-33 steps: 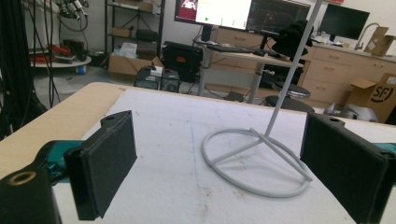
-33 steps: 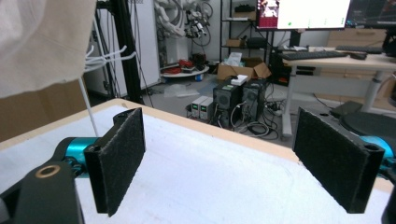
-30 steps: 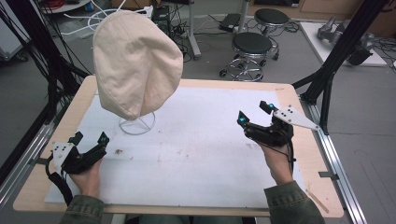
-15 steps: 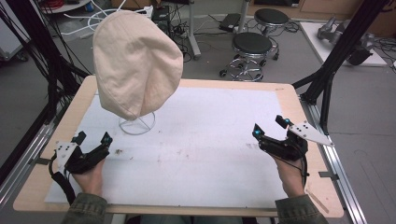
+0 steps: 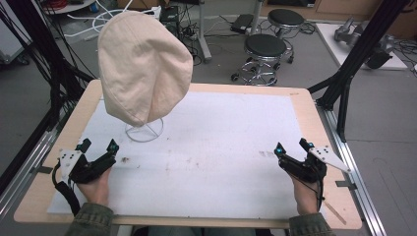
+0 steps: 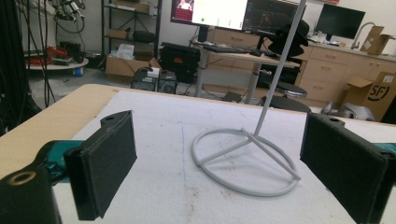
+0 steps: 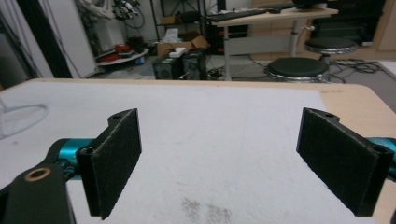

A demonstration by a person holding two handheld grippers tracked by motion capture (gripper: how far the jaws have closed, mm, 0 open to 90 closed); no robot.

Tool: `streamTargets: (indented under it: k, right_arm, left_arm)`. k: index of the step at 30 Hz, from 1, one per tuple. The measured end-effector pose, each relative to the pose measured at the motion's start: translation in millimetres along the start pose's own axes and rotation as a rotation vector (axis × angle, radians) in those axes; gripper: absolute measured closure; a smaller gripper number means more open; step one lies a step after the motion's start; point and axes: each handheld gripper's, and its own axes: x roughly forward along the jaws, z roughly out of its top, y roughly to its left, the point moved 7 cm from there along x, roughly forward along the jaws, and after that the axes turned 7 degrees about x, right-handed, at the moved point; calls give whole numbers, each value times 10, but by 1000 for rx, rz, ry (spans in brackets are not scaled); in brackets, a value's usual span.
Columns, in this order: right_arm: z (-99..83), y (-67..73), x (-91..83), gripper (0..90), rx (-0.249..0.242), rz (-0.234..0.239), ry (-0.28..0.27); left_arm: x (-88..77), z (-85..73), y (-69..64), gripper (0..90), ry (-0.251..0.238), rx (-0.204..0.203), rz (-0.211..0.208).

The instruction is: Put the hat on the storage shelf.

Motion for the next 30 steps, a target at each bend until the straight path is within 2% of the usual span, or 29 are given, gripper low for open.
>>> streamTargets:
  k: [5, 7, 11, 17, 30]
  right_arm:
    - [-118, -68, 7, 130, -25, -31, -10]
    - [-139, -68, 15, 129, -30, -34, 4]
    - [-88, -33, 1, 130, -68, -35, -37]
    - [-134, -1, 46, 126, -106, -30, -9]
    - [-126, -21, 31, 126, -88, -29, -12]
  left_arm:
    - [-7, -4, -8, 107, 0, -7, -1]
    - [-12, -7, -11, 107, 1, -7, -1]
    - [-15, -8, -18, 107, 1, -7, -2]
    - [-22, -11, -33, 107, 4, -6, -7]
    - [-22, -16, -35, 107, 8, -2, -7]
